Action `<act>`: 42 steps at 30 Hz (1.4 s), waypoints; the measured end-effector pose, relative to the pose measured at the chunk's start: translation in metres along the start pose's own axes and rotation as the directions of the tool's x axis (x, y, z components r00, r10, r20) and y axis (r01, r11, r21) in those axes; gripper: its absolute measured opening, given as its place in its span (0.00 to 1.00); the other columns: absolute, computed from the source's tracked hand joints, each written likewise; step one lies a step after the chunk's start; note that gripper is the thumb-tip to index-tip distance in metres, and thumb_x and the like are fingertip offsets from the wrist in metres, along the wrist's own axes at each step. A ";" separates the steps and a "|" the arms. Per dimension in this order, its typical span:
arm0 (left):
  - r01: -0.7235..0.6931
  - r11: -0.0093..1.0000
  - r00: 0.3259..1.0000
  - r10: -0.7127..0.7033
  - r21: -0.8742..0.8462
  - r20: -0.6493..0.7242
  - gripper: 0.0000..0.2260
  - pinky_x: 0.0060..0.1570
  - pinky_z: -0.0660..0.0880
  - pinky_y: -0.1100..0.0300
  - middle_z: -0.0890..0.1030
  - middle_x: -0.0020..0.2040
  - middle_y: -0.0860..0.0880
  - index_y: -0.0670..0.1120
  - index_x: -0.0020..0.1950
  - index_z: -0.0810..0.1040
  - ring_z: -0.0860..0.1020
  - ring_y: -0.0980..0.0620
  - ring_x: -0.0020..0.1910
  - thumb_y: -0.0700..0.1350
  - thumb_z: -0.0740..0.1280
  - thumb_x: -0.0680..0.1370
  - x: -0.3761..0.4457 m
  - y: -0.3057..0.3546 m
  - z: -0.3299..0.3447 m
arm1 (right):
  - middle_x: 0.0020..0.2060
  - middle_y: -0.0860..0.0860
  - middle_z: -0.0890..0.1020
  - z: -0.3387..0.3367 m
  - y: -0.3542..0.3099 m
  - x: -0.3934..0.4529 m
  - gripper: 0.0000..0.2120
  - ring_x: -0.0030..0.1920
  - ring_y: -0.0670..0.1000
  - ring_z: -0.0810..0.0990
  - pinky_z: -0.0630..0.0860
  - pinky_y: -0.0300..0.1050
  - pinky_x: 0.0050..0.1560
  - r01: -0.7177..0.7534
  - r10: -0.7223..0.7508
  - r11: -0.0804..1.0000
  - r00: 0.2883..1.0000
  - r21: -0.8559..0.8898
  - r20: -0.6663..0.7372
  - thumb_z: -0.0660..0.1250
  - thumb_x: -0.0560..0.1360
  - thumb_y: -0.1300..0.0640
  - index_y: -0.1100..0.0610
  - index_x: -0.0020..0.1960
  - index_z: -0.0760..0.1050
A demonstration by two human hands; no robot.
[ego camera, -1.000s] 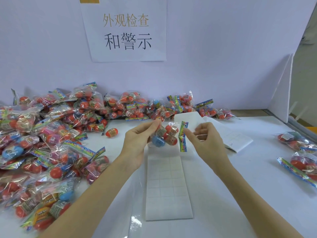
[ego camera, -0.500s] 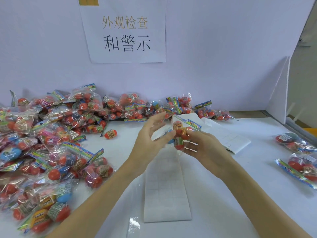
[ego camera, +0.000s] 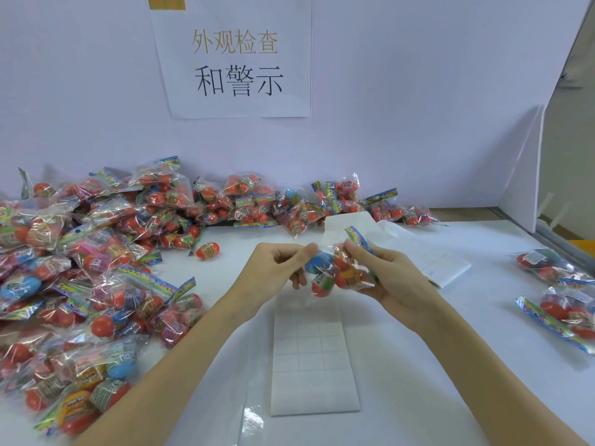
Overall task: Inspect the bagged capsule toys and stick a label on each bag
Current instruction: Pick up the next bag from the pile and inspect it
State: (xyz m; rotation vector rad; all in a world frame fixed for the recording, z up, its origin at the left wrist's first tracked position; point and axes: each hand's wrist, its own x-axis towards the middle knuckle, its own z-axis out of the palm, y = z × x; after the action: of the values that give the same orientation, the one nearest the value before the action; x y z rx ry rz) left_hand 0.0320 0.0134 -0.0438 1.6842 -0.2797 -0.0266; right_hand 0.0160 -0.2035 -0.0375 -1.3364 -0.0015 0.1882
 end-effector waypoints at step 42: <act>0.059 0.936 0.961 -0.148 -0.348 -0.235 0.13 0.34 0.77 0.66 0.88 0.44 0.48 0.45 0.52 0.87 0.84 0.56 0.36 0.49 0.65 0.85 -0.002 0.010 0.004 | 0.41 0.58 0.87 0.012 0.016 -0.001 0.07 0.39 0.52 0.84 0.81 0.39 0.43 0.128 -0.061 0.946 0.972 -0.296 0.225 0.70 0.81 0.62 0.66 0.54 0.82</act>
State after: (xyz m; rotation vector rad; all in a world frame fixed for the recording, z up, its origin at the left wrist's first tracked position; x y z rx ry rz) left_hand 0.0281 0.0085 -0.0351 1.3386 0.0139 0.0627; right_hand 0.0114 -0.1884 -0.0503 -1.6194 -0.2879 0.2562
